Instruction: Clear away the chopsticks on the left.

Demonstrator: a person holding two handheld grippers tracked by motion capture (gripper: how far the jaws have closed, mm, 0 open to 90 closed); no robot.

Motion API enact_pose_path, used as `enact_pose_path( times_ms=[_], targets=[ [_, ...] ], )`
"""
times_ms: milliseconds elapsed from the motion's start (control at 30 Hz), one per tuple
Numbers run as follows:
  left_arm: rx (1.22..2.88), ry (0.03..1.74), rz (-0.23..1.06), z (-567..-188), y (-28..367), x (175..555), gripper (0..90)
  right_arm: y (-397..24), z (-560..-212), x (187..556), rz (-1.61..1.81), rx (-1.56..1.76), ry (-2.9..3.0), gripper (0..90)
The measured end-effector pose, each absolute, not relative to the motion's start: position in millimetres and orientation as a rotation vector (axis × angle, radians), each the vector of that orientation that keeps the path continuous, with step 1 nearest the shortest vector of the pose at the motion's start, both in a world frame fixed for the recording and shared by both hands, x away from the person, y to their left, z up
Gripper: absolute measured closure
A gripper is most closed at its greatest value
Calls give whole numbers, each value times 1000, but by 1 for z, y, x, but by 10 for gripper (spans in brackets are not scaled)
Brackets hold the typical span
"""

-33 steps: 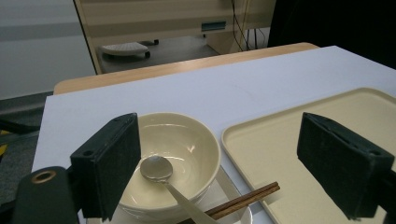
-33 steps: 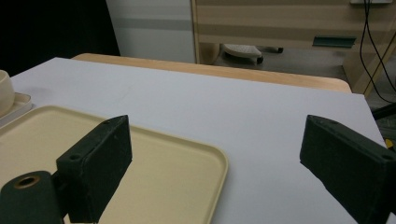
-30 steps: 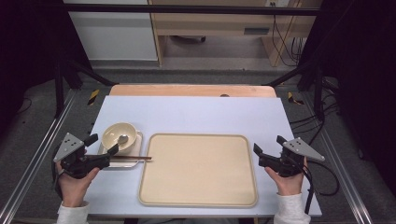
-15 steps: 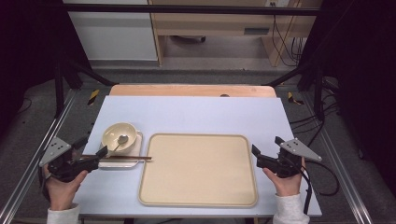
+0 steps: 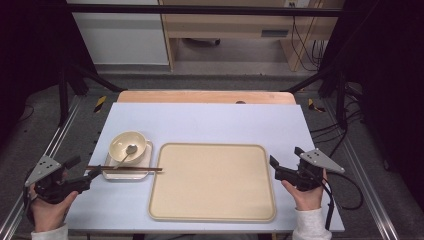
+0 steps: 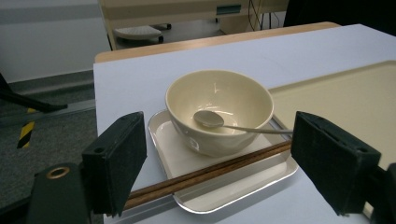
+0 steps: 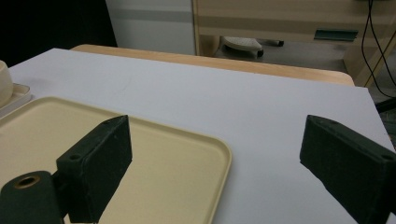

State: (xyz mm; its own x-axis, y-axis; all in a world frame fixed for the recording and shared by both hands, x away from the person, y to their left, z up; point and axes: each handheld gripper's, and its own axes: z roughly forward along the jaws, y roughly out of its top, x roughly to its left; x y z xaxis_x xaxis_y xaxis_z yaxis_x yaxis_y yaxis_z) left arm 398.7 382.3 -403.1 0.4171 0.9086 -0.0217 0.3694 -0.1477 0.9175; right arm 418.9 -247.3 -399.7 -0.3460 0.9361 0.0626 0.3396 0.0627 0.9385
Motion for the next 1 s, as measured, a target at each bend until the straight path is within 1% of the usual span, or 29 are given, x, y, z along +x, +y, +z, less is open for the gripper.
enact_pose_path(
  times_ms=[200, 333, 500, 567, 600, 633, 667, 700, 733, 1000],
  targets=[
    [1808, 1133, 701, -417, 377, 408, 196, -246, -401, 420, 1282, 1276, 1757, 96],
    [1878, 1142, 695, -429, 373, 415, 233, -245, -402, 420, 1280, 1276, 1762, 97],
    [1925, 1148, 687, -438, 371, 420, 277, -244, -403, 421, 1280, 1273, 1766, 100],
    [1942, 1149, 681, -441, 370, 423, 305, -244, -403, 421, 1280, 1273, 1771, 100],
    [1955, 1151, 678, -443, 369, 425, 343, -243, -403, 421, 1278, 1271, 1776, 101],
    [1975, 1147, 679, -445, 367, 427, 343, -243, -403, 421, 1278, 1271, 1776, 101],
    [1978, 1150, 680, -447, 365, 429, 375, -242, -403, 421, 1282, 1267, 1776, 102],
    [1989, 1148, 675, -449, 364, 431, 375, -242, -403, 421, 1282, 1267, 1776, 102],
    [2007, 1144, 670, -452, 362, 433, 409, -241, -403, 421, 1283, 1265, 1776, 103],
    [2028, 1118, 701, -455, 361, 438, 523, -239, -405, 422, 1272, 1267, 1791, 105]
  ],
)
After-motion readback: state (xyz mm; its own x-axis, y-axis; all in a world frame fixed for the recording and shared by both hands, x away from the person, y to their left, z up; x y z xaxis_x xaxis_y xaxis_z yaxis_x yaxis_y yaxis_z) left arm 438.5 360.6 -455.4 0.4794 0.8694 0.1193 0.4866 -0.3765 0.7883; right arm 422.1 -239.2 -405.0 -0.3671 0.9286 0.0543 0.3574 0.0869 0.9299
